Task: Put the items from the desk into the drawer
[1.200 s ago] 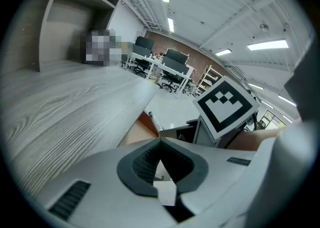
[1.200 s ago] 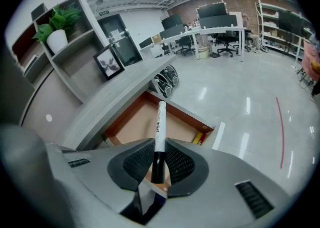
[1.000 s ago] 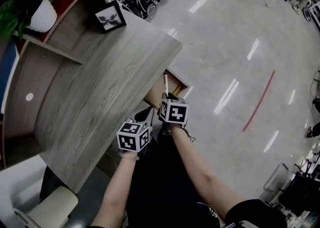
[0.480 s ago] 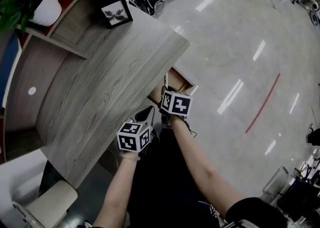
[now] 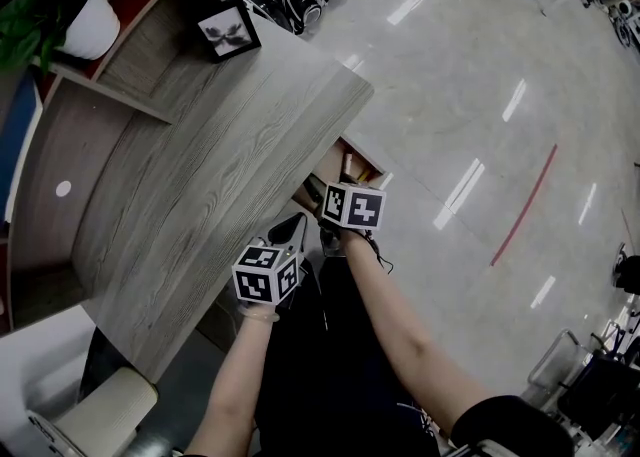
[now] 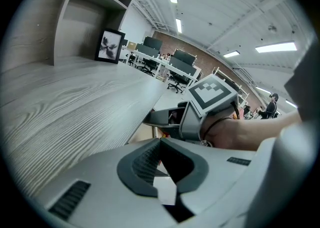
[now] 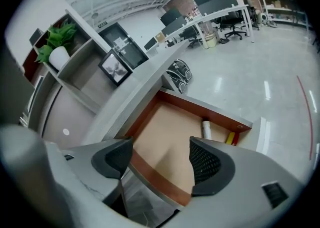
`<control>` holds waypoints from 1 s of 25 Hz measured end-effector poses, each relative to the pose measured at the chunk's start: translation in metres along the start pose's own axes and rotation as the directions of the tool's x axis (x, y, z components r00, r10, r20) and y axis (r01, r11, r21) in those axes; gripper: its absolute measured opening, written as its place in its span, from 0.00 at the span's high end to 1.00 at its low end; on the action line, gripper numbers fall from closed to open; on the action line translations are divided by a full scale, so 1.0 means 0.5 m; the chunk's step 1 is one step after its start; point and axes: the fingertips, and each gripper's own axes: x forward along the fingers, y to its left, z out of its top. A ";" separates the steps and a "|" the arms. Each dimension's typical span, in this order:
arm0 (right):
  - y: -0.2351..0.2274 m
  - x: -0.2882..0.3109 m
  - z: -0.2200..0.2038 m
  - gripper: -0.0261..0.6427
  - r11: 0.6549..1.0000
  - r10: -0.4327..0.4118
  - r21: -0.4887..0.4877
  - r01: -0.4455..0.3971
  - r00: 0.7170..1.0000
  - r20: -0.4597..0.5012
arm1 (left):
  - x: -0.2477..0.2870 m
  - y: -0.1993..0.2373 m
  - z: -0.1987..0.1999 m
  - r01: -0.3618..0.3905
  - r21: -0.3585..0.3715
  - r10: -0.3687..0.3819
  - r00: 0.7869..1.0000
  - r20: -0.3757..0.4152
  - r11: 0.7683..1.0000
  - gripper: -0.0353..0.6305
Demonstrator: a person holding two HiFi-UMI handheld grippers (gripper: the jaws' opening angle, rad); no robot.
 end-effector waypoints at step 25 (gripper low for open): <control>-0.013 -0.086 0.005 0.53 0.998 0.057 -0.025 -0.054 0.993 0.106 | 0.002 -0.032 0.016 0.038 0.061 -0.039 0.999 0.018 0.997 0.93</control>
